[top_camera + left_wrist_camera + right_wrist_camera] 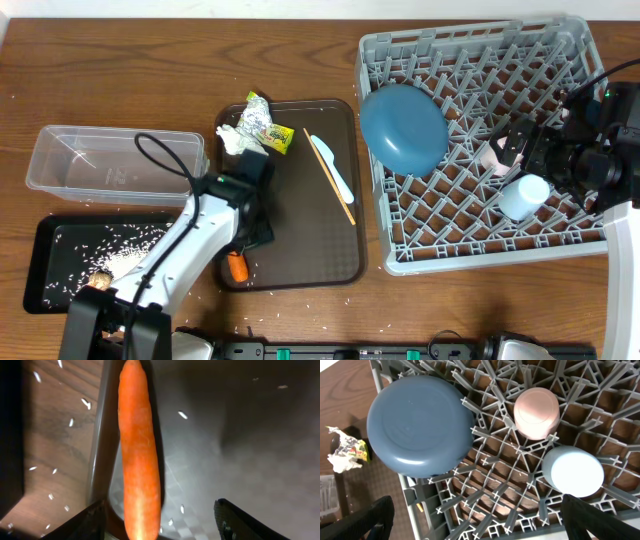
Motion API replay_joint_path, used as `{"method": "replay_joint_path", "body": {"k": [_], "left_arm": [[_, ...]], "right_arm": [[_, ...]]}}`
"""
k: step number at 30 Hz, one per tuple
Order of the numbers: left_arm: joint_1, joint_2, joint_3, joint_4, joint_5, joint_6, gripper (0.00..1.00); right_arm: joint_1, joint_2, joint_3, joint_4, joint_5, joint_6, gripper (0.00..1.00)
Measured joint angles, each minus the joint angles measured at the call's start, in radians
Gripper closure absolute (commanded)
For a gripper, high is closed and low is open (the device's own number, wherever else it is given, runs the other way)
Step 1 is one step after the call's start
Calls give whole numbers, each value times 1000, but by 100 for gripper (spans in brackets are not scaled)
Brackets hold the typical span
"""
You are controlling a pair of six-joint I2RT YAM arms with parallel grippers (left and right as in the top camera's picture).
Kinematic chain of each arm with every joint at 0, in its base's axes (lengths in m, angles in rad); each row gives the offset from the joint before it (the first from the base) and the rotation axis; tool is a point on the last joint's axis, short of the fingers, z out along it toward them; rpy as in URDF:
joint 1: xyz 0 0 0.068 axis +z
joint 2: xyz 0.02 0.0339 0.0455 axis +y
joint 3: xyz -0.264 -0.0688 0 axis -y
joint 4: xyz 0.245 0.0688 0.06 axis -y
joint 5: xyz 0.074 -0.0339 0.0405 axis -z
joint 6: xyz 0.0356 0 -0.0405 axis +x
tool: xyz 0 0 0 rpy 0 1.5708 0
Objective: Sort waste into correct bins and load items into the dishwasher rack
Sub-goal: 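Grasp the orange carrot on the brown tray with the left gripper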
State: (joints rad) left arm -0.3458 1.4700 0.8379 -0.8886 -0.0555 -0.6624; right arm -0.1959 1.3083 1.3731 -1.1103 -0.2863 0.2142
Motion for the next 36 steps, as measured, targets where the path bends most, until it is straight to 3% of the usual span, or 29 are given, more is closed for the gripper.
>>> {"method": "replay_joint_path", "body": {"k": [4, 10, 17, 21, 25, 26, 36], "left_arm": [[0, 0, -55, 67, -21, -41, 36], [0, 0, -98, 136, -69, -80, 55], [0, 0, -143, 200, -87, -78, 56], [0, -2, -168, 217, -86, -70, 62], [0, -2, -169, 211, -87, -64, 91], [0, -4, -169, 209, -88, -60, 93], [-1, -110, -141, 57, -90, -51, 94]], "right_arm": [[0, 0, 0, 0, -2, -3, 1], [0, 0, 0, 0, -3, -6, 1], [0, 0, 0, -2, -3, -7, 1], [0, 0, 0, 0, -2, -7, 1], [0, 0, 0, 5, -2, -7, 1], [0, 0, 0, 5, -2, -7, 1], [0, 0, 0, 18, -2, -7, 1]]}}
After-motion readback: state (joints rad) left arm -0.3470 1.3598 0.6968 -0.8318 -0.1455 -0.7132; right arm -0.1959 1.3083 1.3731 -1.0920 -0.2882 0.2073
